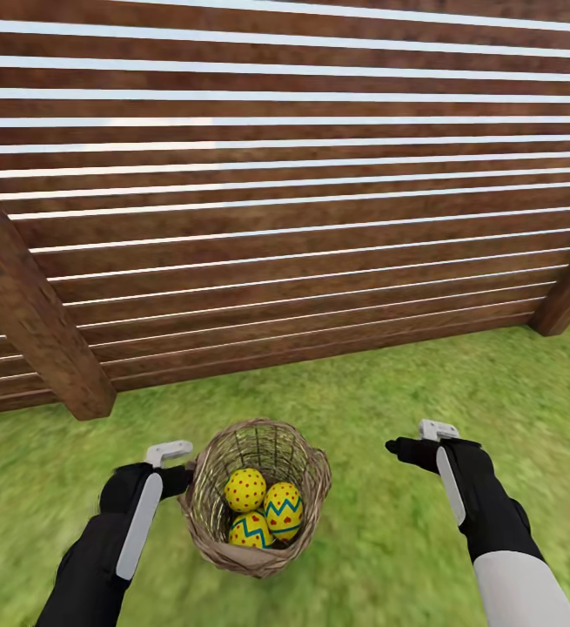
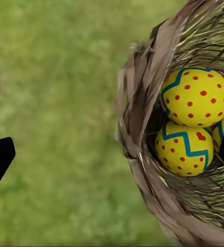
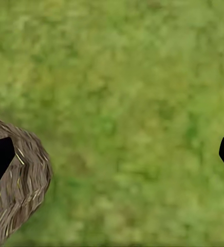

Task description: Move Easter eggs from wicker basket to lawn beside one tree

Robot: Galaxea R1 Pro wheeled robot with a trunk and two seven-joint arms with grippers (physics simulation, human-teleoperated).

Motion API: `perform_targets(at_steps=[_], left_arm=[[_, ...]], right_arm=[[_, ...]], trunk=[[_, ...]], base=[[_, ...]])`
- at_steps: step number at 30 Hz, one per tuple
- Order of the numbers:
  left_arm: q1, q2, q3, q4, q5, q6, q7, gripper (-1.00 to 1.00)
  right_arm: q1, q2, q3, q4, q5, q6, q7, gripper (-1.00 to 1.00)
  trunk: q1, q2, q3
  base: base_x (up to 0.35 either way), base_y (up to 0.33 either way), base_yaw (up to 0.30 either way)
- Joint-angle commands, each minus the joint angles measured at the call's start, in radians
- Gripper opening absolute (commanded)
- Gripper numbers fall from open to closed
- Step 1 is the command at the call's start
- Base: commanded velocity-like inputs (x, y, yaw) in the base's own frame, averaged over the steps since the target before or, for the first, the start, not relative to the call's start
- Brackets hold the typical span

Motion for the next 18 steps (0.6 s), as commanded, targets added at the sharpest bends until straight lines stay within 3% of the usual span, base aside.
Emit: perform_targets(at_steps=[1, 6, 18], left_arm=[[-0.001, -0.002, -0.011, -0.001, 0.01, 0.003, 0.013, 1.0], [-0.002, -0.004, -0.055, -0.002, 0.012, 0.003, 0.021, 1.0], [-0.002, -0.004, -0.061, -0.002, 0.012, 0.002, 0.023, 1.0]], right_arm=[[-0.001, 0.0, -0.002, -0.001, 0.002, 0.004, 0.006, 1.0], [0.0, 0.001, -0.001, -0.001, 0.003, 0.004, 0.006, 1.0], [0.0, 0.001, 0.0, 0.0, 0.004, 0.004, 0.006, 1.0]], trunk=[[0.0, 0.0, -0.001], [0.0, 0.0, -0.001], [0.0, 0.0, -0.001]], base=[[0.0, 0.0, 0.0], [0.03, 0.0, 0.0], [0.264, 0.0, 0.0]])
